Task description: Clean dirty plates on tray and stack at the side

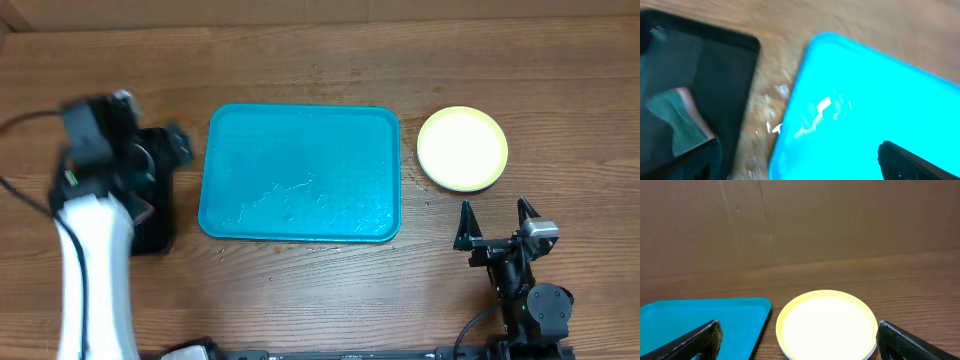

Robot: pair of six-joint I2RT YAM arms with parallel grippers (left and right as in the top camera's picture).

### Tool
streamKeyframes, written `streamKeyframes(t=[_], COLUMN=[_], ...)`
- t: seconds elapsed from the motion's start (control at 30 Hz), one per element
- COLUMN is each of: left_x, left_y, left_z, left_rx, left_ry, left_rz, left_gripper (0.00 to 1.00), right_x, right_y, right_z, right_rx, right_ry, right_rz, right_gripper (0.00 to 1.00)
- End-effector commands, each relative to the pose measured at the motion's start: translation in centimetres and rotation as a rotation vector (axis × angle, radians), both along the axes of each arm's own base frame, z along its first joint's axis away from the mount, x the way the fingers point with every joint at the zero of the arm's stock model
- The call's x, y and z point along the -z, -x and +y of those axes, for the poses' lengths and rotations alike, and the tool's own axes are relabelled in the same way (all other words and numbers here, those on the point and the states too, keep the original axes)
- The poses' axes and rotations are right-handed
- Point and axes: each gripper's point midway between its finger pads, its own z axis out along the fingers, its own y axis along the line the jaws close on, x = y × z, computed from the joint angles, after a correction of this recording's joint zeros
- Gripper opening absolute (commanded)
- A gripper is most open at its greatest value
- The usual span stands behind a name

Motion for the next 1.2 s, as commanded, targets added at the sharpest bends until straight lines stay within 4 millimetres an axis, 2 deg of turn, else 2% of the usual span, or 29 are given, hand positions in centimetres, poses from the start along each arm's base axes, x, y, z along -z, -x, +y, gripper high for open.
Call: streamKeyframes(t=[0.0, 0.07, 0.2, 0.37, 0.47, 0.53, 0.6, 0.83, 1.03, 1.17], left_x=[0.9, 0.7, -0.4, 1.3, 3.0, 4.0, 4.3, 3.6, 4.3, 3.1], left_y=[5.0, 7.0, 9.1, 10.4, 10.3, 9.6, 9.5, 9.4, 10.0, 10.2], left_z=[-2.8, -3.4, -3.7, -4.4, -4.7, -5.5, -5.8, -6.7, -6.9, -7.3], left_rx=[0.121, 0.126, 0.137, 0.157, 0.186, 0.215, 0.219, 0.238, 0.236, 0.255], left_ry=[-0.072, -0.083, -0.121, -0.139, -0.173, -0.210, -0.218, -0.253, -0.264, -0.283], left_rz=[-0.059, -0.104, -0.202, -0.278, -0.360, -0.524, -0.598, -0.791, -0.796, -0.851], left_gripper=[1.00, 0.99, 1.00, 1.00, 1.00, 1.00, 1.00, 1.00, 1.00, 1.00], right_x=[0.2, 0.2, 0.2, 0.2, 0.2, 0.2, 0.2, 0.2, 0.2, 0.2], right_y=[0.0, 0.0, 0.0, 0.0, 0.0, 0.0, 0.0, 0.0, 0.0, 0.0], right_z=[-0.1, -0.1, -0.1, -0.1, -0.1, -0.1, -0.1, -0.1, -0.1, -0.1], right_rx=[0.006, 0.006, 0.006, 0.006, 0.006, 0.006, 0.006, 0.006, 0.006, 0.006], right_ry=[-0.004, -0.004, -0.004, -0.004, -0.004, -0.004, -0.004, -0.004, -0.004, -0.004], right_rz=[-0.003, -0.003, -0.003, -0.003, -0.003, -0.003, -0.003, -0.003, -0.003, -0.003], right_gripper=[1.00, 1.00, 1.00, 1.00, 1.00, 1.00, 1.00, 1.00, 1.00, 1.00])
